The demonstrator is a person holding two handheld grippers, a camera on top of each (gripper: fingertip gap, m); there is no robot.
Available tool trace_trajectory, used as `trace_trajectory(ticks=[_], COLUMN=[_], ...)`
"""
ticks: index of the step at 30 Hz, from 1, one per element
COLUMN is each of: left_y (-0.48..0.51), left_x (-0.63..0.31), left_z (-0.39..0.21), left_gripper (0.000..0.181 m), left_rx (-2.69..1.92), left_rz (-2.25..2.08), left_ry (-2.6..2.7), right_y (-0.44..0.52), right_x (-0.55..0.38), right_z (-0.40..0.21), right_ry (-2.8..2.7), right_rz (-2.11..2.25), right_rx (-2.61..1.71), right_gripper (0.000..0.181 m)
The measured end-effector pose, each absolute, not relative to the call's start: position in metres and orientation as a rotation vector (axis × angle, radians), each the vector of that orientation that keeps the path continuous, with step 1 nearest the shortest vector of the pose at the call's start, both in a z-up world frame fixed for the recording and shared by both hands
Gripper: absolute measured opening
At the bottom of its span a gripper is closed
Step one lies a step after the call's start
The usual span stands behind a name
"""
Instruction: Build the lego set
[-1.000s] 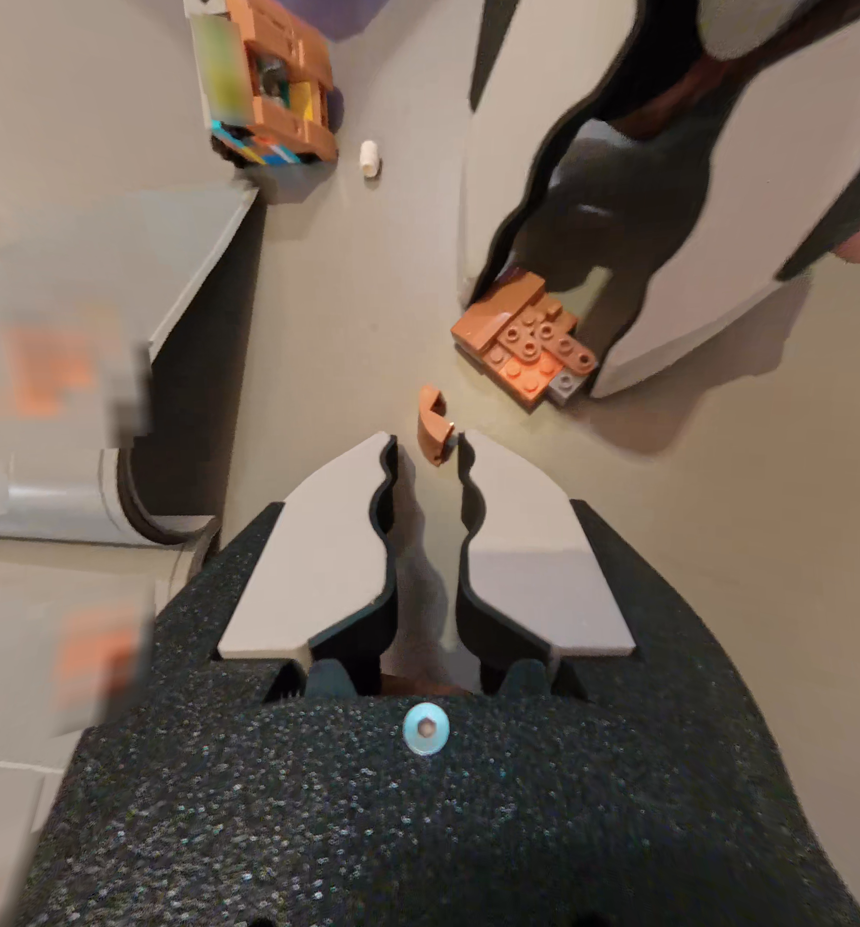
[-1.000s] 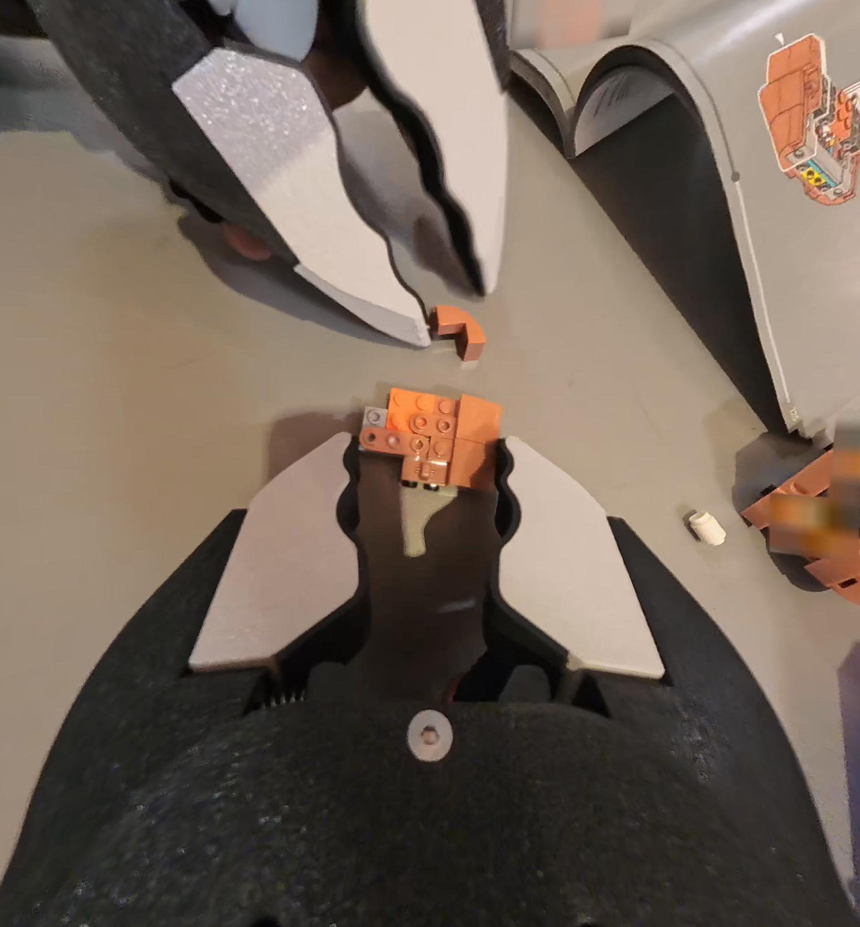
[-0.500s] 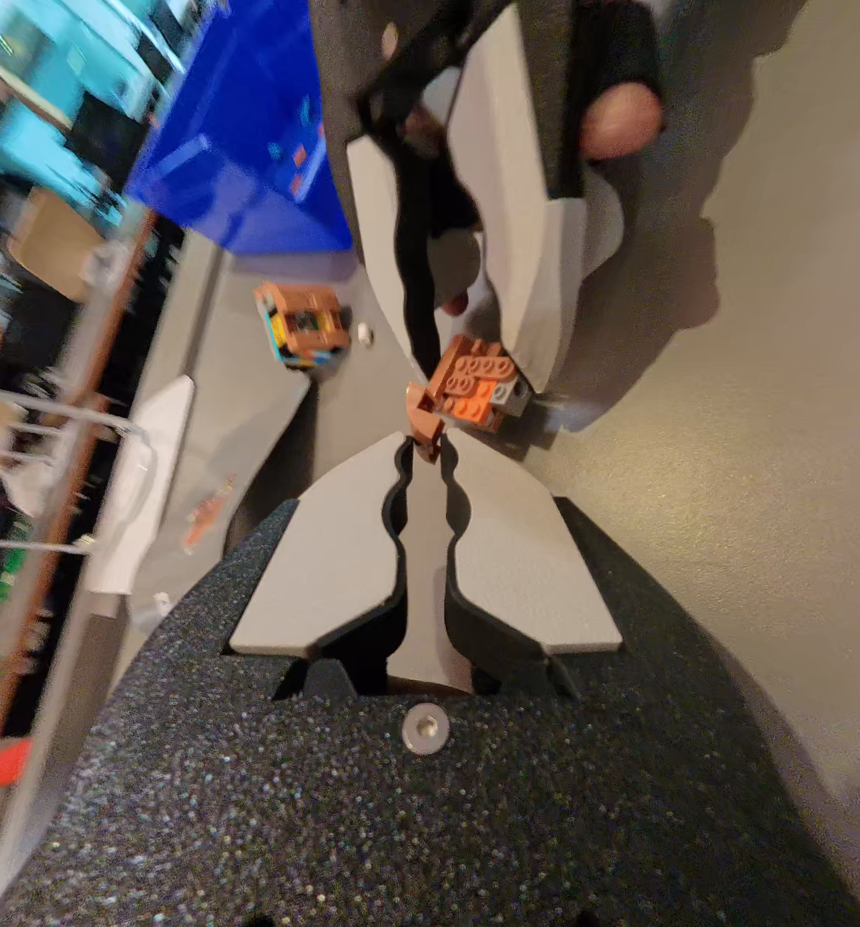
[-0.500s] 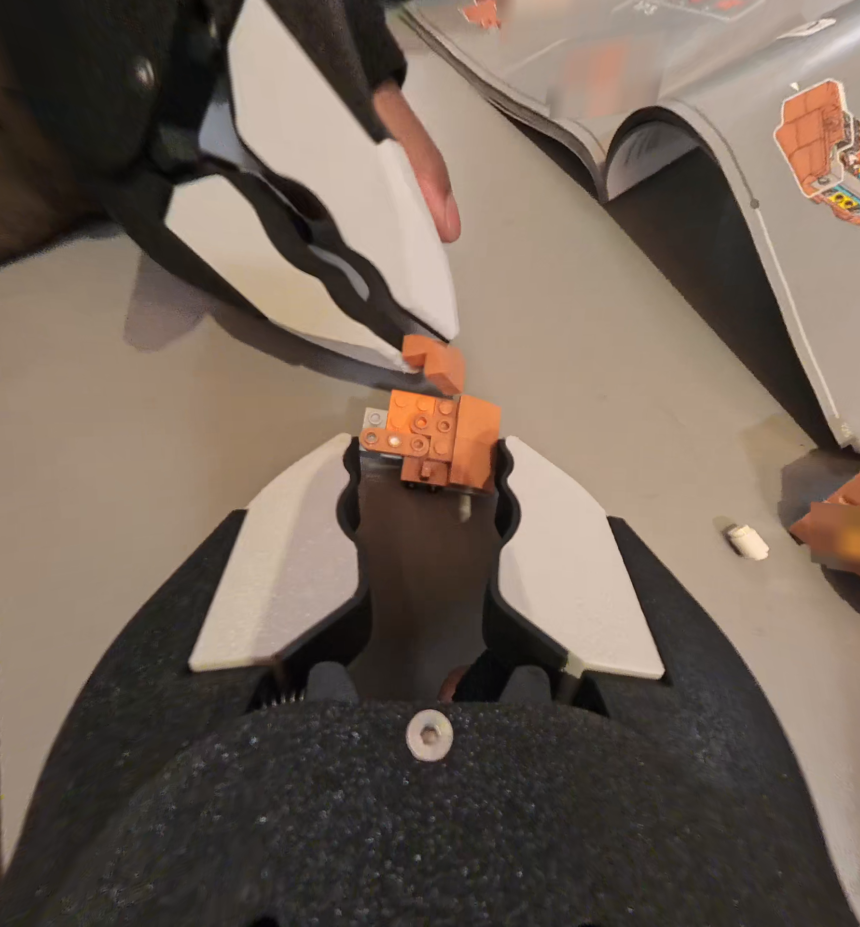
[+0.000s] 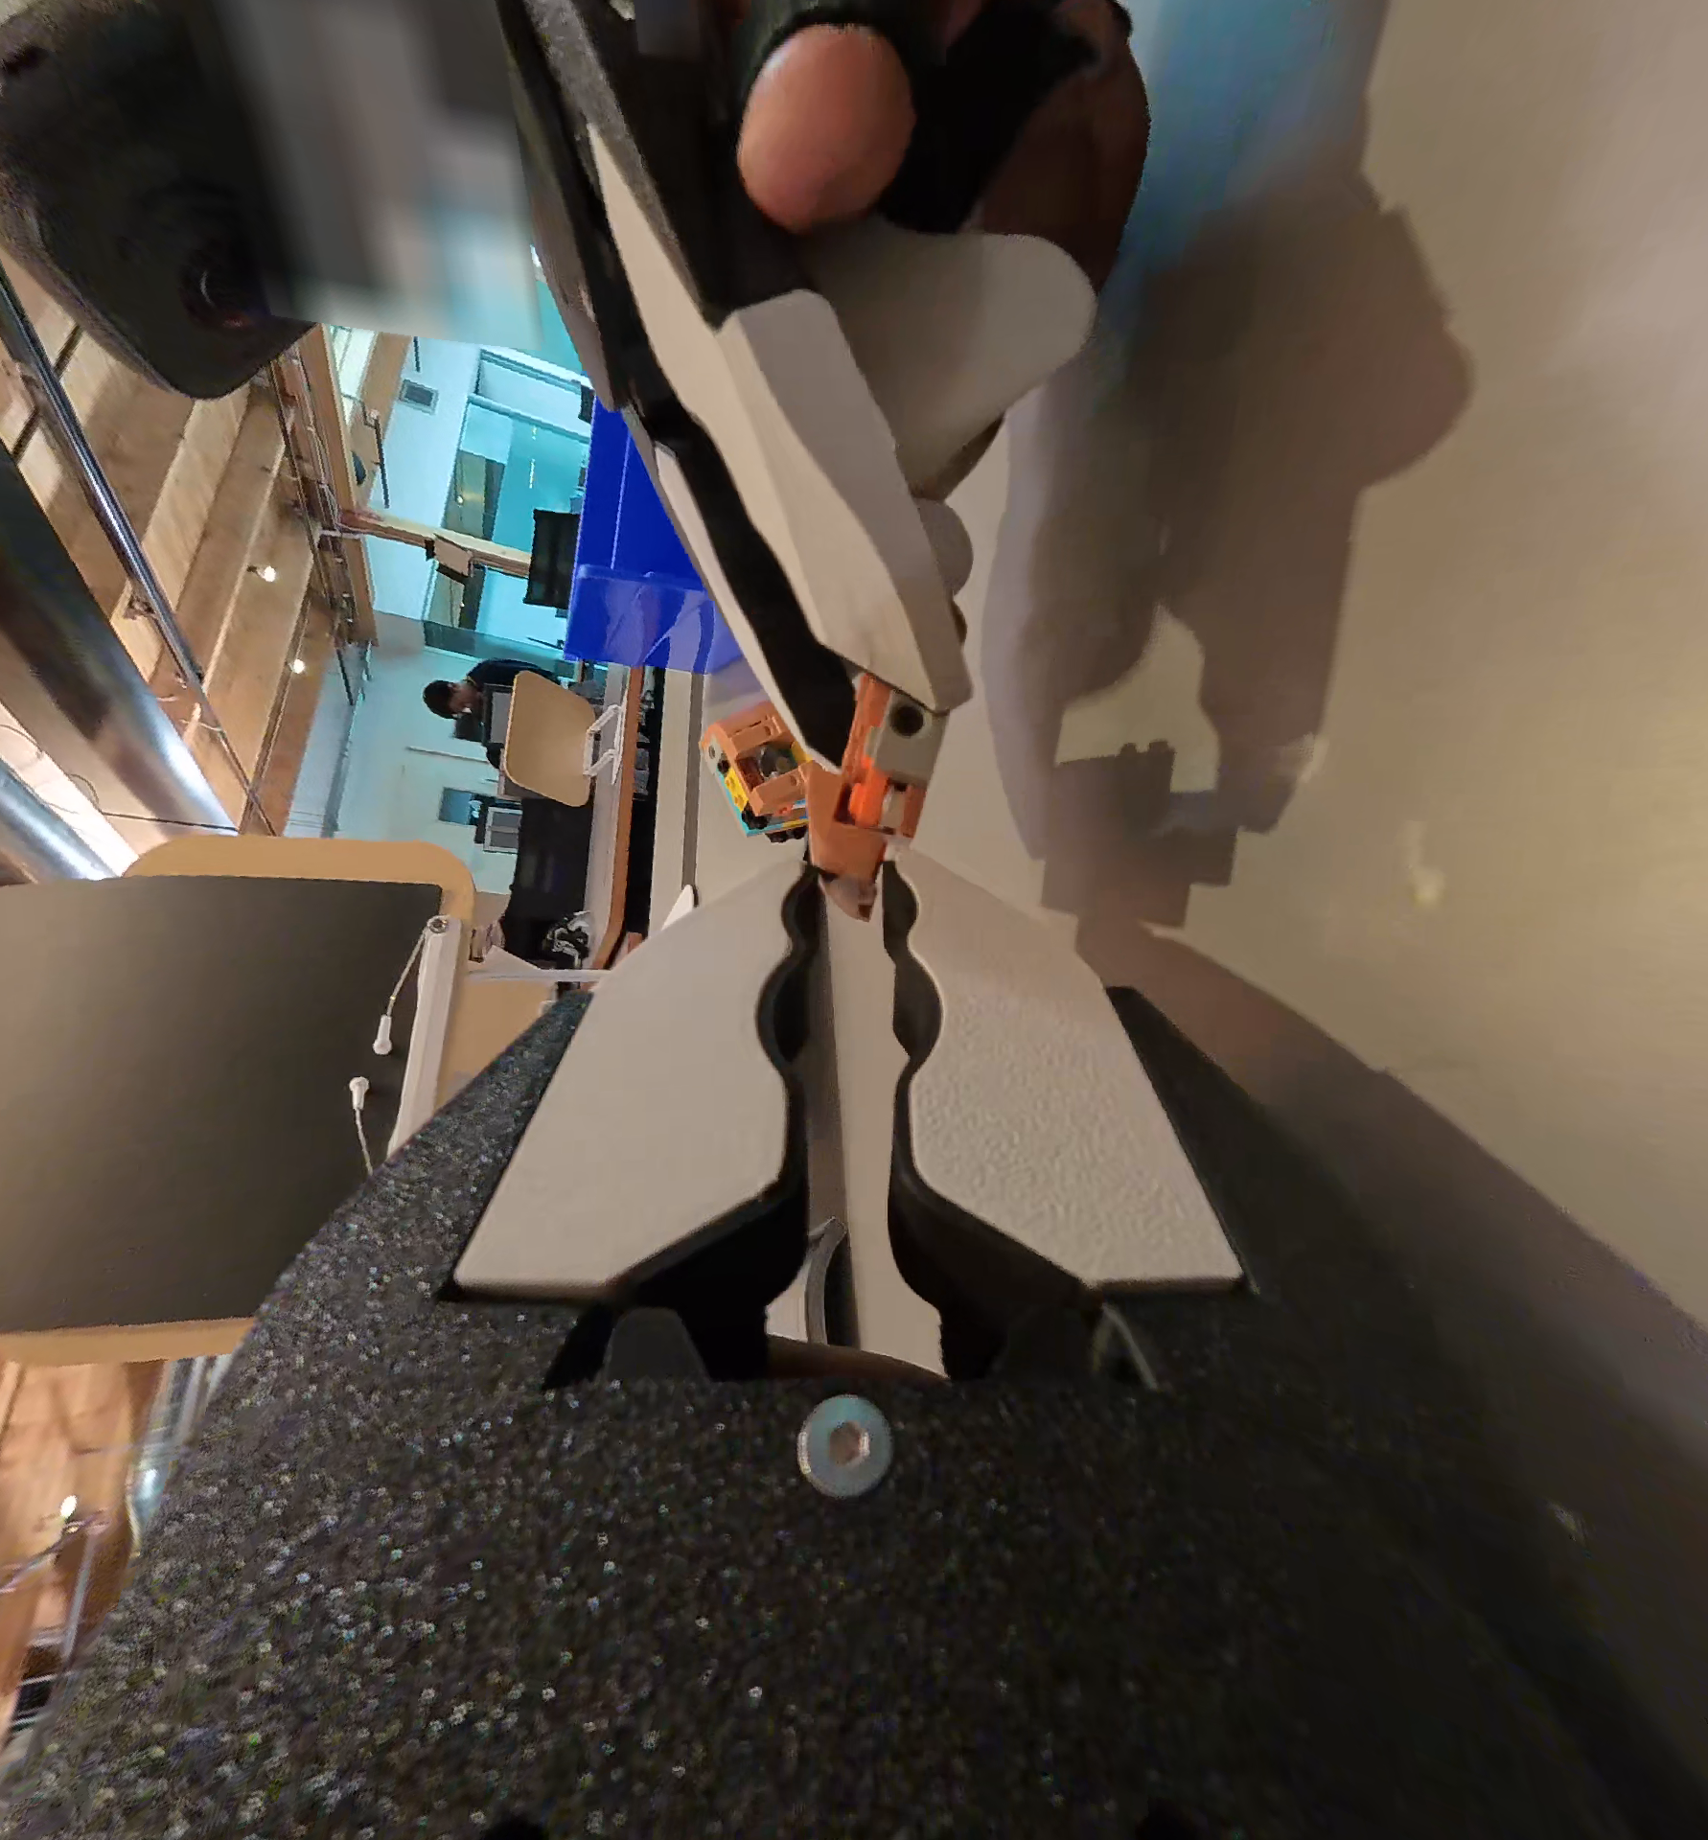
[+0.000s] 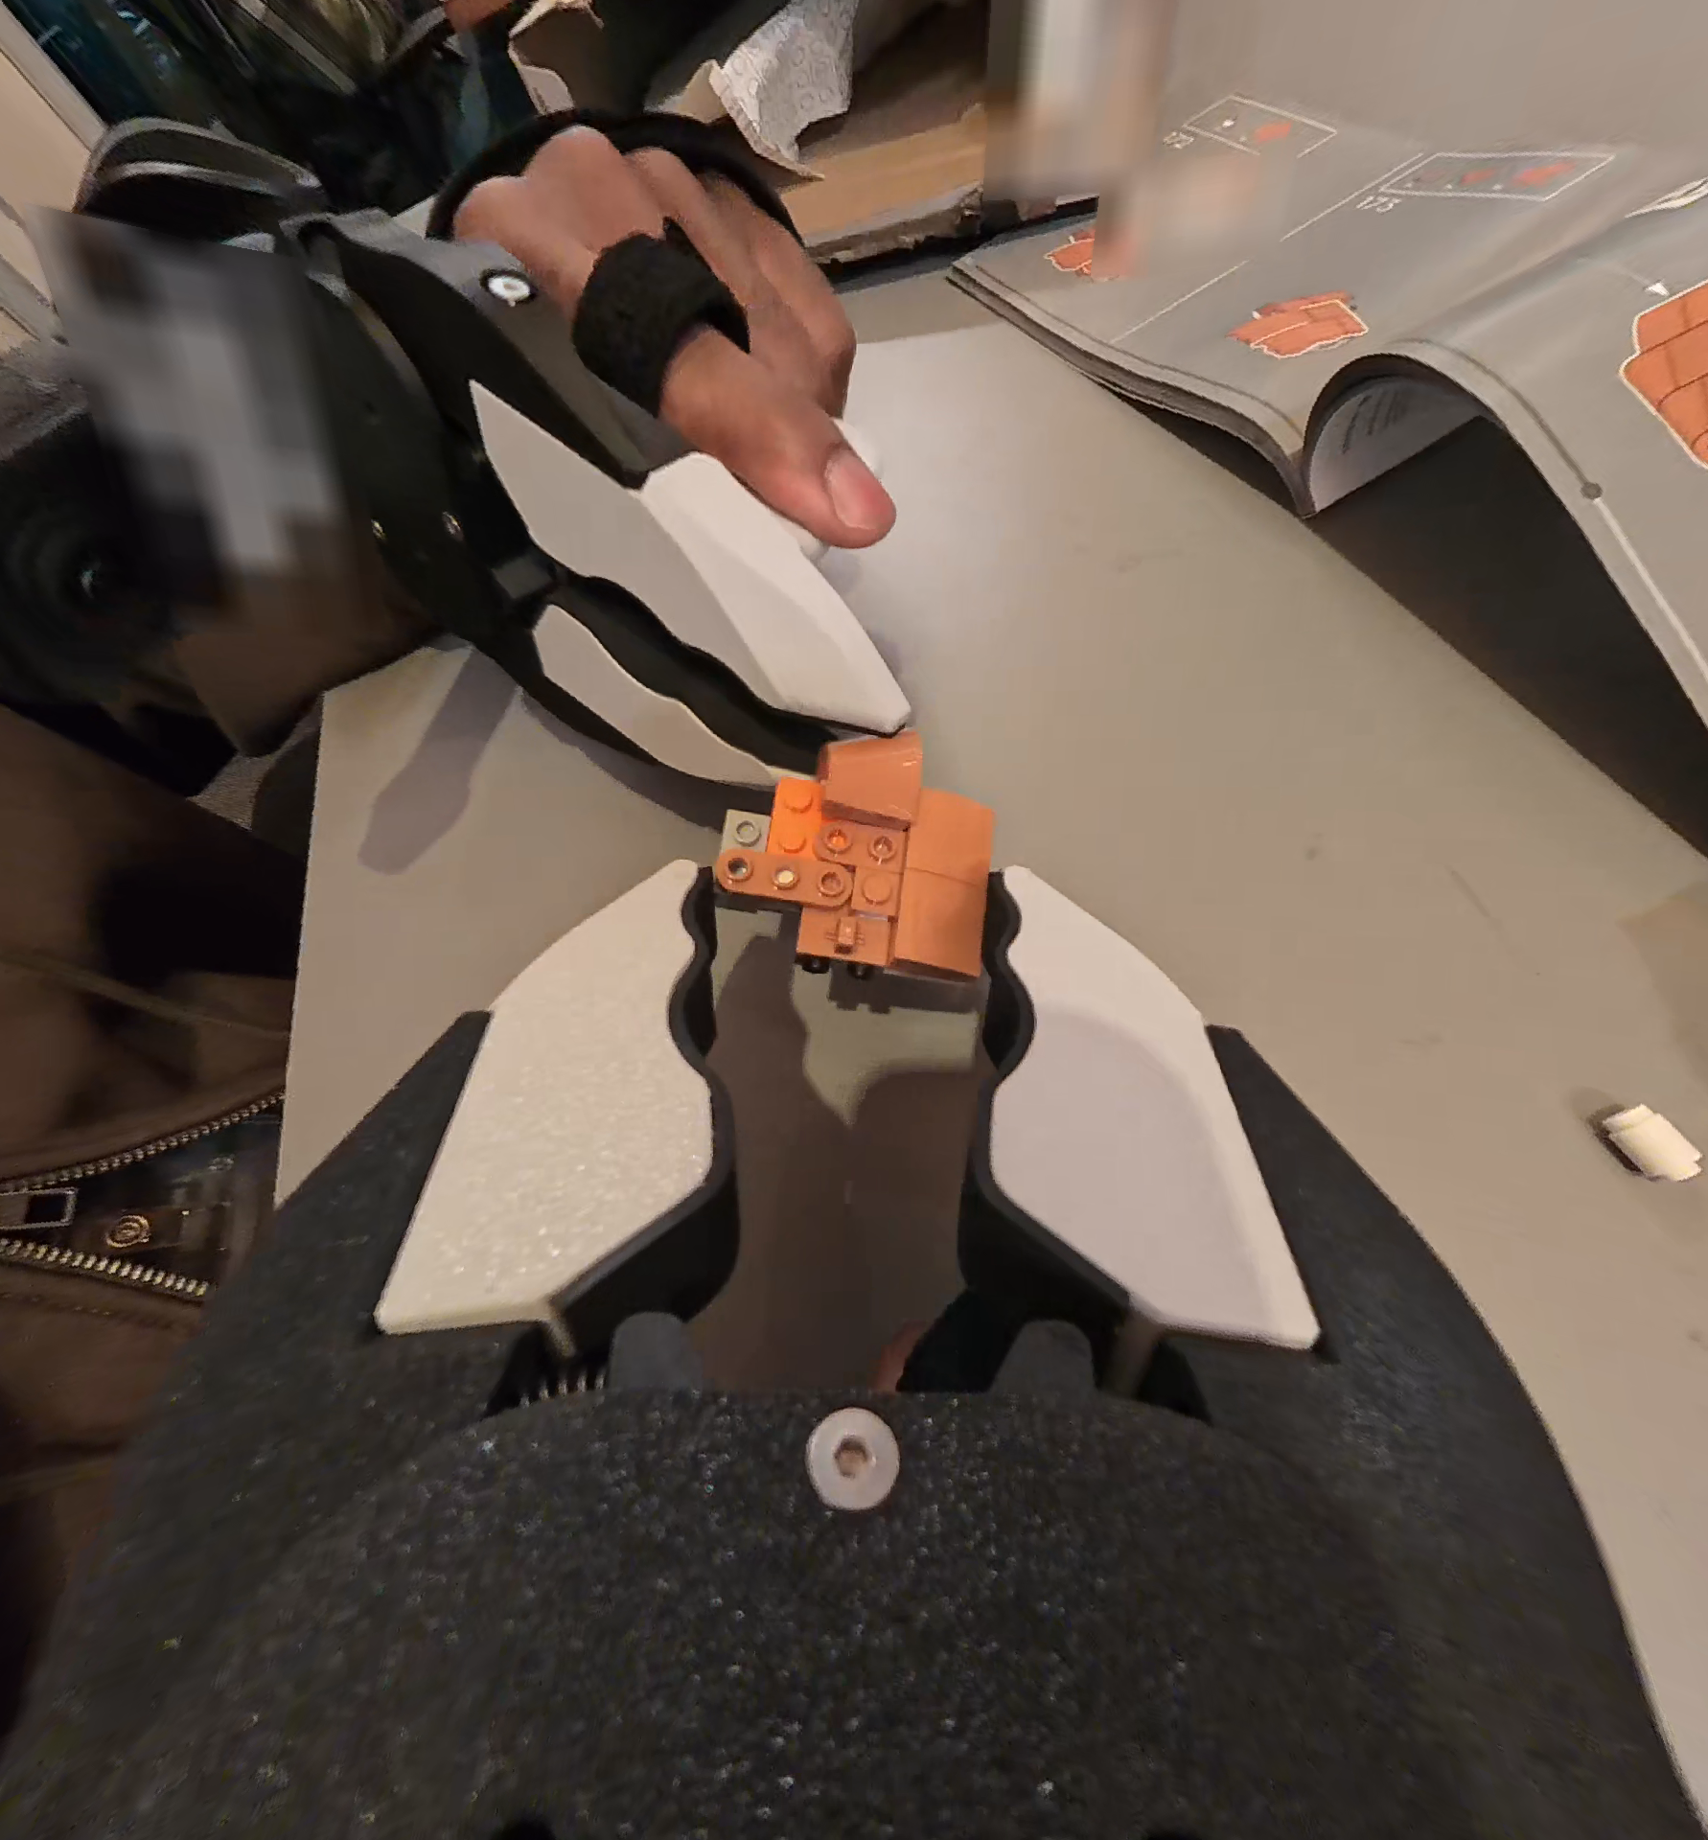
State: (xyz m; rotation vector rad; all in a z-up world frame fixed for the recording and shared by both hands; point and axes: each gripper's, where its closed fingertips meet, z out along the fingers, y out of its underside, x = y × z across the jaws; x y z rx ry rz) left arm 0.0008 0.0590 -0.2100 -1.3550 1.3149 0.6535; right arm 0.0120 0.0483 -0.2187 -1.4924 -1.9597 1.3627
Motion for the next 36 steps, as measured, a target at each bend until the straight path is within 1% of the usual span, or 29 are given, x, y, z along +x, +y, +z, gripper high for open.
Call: trace_trajectory(ticks=[9,17,30,36], left_y=[0.060,0.061,0.062,0.062], left_x=[0.003,0.009,0.012,0.015], left_z=[-0.209,-0.215,-0.206,-0.213], left_gripper=[0.019,0.019,0.018,0.017], left_rx=[-1.272,-1.219,-1.227,-1.259], left_rz=[0.804,0.919,0.835,0.789], left_ry=[1.396,1.473,1.360,1.369], right_y=[0.045,0.044,0.042,0.043], right_x=[0.013,0.012,0.013,0.019], right_z=[-0.219,-0.214,-0.200,-0.212], right_ry=[-1.973,-1.953,-1.878,-1.946], right_rz=[1.394,1.412,1.565,1.463], right_rx=[-1.483,-1.472,-1.445,-1.408], right_gripper=[0.052,0.052,0.048,0.051])
